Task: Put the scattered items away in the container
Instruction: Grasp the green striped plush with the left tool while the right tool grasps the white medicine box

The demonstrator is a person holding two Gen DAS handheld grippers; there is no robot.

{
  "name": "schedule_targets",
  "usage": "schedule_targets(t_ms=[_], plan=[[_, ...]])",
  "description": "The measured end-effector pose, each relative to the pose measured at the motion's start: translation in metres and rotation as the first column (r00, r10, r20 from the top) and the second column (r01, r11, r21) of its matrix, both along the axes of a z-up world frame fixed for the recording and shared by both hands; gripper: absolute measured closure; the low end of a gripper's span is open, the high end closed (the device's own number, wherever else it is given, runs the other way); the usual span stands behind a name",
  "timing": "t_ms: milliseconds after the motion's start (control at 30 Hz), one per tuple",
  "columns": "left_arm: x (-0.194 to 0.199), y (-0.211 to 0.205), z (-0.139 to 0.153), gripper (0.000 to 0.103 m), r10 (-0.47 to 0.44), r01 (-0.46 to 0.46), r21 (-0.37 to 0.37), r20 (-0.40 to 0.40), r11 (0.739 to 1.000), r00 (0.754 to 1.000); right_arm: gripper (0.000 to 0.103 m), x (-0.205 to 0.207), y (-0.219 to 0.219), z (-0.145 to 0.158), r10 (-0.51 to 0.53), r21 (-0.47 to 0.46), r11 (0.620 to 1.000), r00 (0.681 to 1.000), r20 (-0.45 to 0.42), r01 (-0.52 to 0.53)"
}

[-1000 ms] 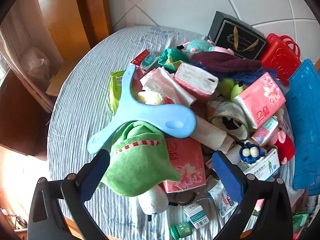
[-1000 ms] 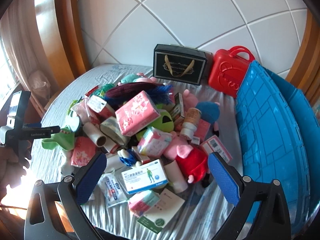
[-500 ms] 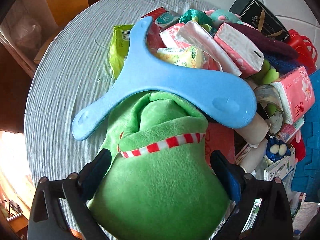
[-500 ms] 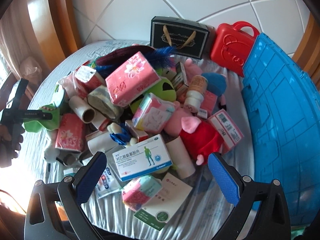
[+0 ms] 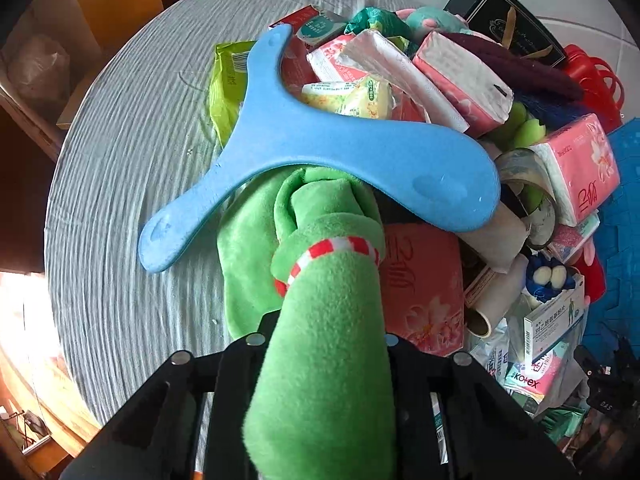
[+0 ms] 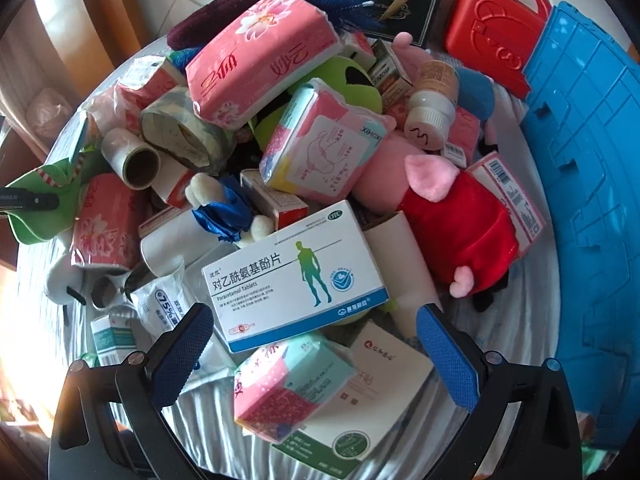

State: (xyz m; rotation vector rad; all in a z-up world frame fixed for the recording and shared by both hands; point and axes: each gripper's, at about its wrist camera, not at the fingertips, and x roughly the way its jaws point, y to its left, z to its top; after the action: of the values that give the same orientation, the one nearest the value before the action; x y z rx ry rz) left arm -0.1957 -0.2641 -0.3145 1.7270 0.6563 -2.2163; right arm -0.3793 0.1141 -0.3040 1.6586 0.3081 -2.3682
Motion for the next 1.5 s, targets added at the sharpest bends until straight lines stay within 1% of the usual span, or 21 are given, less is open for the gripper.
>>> schedule_targets(t_ms=[100,233,367,467,500,633,733,800,867,967,1067,1200,1433,1500], plan=[[0.003,0.004,0.004,0.091,-0.003,0.003,-0.011,-0.008,1.000,1.000,0.000,-0.001,-0.003,-0.008,-0.014,-0.011,1.000,1.000,0.024,0.014],[0.005,0.009,0.011,0.092,-0.004,0.004,-0.020,-0.021,1.000,1.000,0.000,-0.004,-0.008,-0.027,-0.033,-0.017,0.999,0.997,0.074,0.034],[0.005,0.016,0.016,0.092,-0.022,0.021,-0.038,-0.022,0.999,1.000,0.000,-0.014,-0.011,-0.048,-0.095,-0.034,0.994,0.988,0.121,0.100],[0.006,0.012,0.021,0.092,-0.027,0.026,-0.052,-0.015,0.998,1.000,0.000,-0.023,-0.016,-0.055,-0.129,-0.055,0.989,0.984,0.125,0.137],[0.007,0.003,0.020,0.092,-0.028,0.027,-0.055,-0.015,0.998,0.999,0.000,-0.026,-0.018,-0.056,-0.143,-0.053,0.987,0.983,0.119,0.150],[0.009,0.001,0.022,0.092,-0.031,0.030,-0.063,-0.013,0.998,0.999,0.000,-0.039,-0.024,-0.058,-0.222,-0.023,0.974,0.967,0.125,0.226],[0.010,0.003,0.023,0.092,-0.029,0.029,-0.067,-0.013,0.997,0.999,0.000,-0.039,-0.036,-0.061,-0.202,0.072,0.978,0.972,0.116,0.195],[0.011,0.004,0.024,0.092,-0.027,0.026,-0.066,-0.017,0.997,0.999,0.004,-0.034,-0.042,-0.058,-0.166,0.095,0.983,0.982,0.095,0.157],[0.013,0.004,0.024,0.092,-0.022,0.021,-0.062,-0.022,0.998,1.000,0.009,-0.030,-0.044,-0.054,-0.141,0.090,0.987,0.986,0.088,0.134],[0.014,0.006,0.025,0.092,-0.018,0.016,-0.062,-0.026,0.998,0.999,0.012,-0.025,-0.042,-0.047,-0.122,0.073,0.991,0.989,0.086,0.116],[0.015,0.007,0.027,0.092,-0.014,0.012,-0.065,-0.032,0.998,0.999,0.014,-0.020,-0.042,-0.037,-0.104,0.063,0.993,0.992,0.066,0.099],[0.017,0.010,0.033,0.092,-0.009,0.005,-0.067,-0.046,0.998,0.999,0.014,-0.013,-0.039,-0.021,-0.088,0.041,0.995,0.995,0.042,0.087],[0.022,0.017,0.045,0.092,-0.002,-0.004,-0.072,-0.079,0.997,0.997,0.014,-0.002,-0.031,0.010,-0.094,0.012,0.995,0.995,-0.032,0.094],[0.023,0.020,0.049,0.092,0.000,-0.006,-0.073,-0.089,0.997,0.996,0.014,-0.011,-0.035,0.023,-0.098,0.008,0.995,0.994,-0.049,0.099]])
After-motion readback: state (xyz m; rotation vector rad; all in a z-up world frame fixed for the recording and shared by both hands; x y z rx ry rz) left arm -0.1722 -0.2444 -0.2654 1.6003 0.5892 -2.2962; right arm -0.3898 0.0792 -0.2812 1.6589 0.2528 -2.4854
